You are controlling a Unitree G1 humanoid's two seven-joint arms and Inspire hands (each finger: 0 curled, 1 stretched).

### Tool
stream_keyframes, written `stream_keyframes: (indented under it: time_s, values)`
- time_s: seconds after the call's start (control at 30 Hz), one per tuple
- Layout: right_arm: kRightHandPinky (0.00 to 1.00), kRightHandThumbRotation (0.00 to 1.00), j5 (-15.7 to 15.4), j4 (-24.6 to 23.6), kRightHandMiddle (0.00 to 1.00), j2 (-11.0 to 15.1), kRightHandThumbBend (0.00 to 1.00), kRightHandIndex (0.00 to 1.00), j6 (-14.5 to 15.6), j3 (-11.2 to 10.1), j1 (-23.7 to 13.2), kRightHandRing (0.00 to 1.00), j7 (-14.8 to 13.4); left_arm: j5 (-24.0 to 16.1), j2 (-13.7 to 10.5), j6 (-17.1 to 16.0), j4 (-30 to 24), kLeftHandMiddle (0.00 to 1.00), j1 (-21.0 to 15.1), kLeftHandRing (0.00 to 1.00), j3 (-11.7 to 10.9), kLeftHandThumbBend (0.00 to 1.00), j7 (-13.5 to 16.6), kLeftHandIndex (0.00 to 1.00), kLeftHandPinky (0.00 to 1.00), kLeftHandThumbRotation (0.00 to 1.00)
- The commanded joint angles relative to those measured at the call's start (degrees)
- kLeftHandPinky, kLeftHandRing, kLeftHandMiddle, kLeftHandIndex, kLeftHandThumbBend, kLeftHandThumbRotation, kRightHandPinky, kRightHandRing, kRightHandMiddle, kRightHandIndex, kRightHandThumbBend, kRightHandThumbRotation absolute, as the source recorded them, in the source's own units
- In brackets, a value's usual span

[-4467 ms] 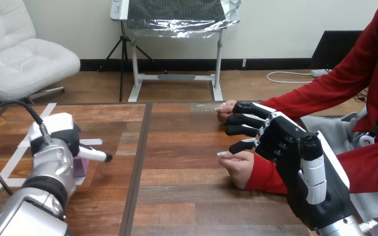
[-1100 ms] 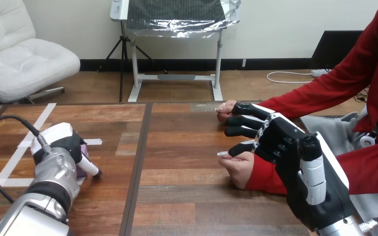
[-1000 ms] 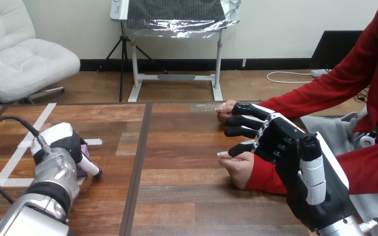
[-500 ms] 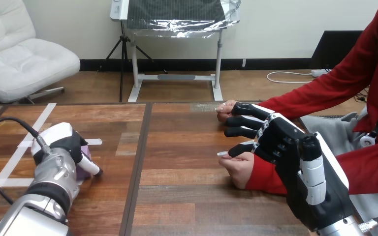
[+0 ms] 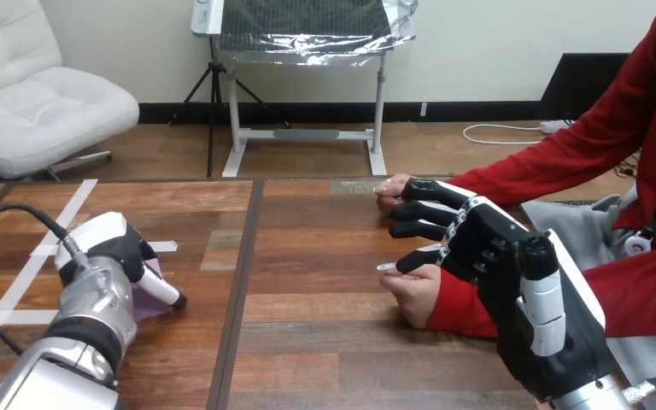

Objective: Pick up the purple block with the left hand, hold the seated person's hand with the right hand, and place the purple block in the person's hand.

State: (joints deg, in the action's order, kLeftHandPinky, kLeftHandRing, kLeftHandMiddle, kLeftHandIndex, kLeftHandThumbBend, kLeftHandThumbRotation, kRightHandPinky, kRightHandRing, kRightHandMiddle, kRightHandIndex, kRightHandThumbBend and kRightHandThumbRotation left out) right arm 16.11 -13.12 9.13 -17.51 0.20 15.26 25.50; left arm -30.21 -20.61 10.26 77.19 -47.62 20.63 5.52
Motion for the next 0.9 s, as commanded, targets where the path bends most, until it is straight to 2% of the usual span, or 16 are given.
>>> stream_keyframes:
  time_s: [0.0,0.47,0.87]
  values:
    - [0.58,1.0,1.3,-1.4,0.75,0.2,0.87,0.78,-0.3,-0.4,-3.5,0.73,0.2,0.3,-0.7,-0.4,-1.0,0.44,-1.8,0.36,-0.9,0.68,2.4,0.65,0.27,0.0]
    - [0.57,1.0,1.1,-1.6,0.75,0.1,0.87,0.78,-0.1,-0.4,-3.4,0.73,-0.1,1.3,-0.6,-1.3,-1.3,0.42,-1.6,0.35,-2.2,0.67,4.7,0.61,0.27,0.0]
    - [0.57,1.0,1.5,-1.4,0.75,0.1,0.86,0.78,-0.3,-0.3,-3.4,0.73,0.2,1.3,-0.8,-1.7,-1.5,0.4,-1.9,0.32,-2.1,0.67,4.7,0.57,0.24,0.0]
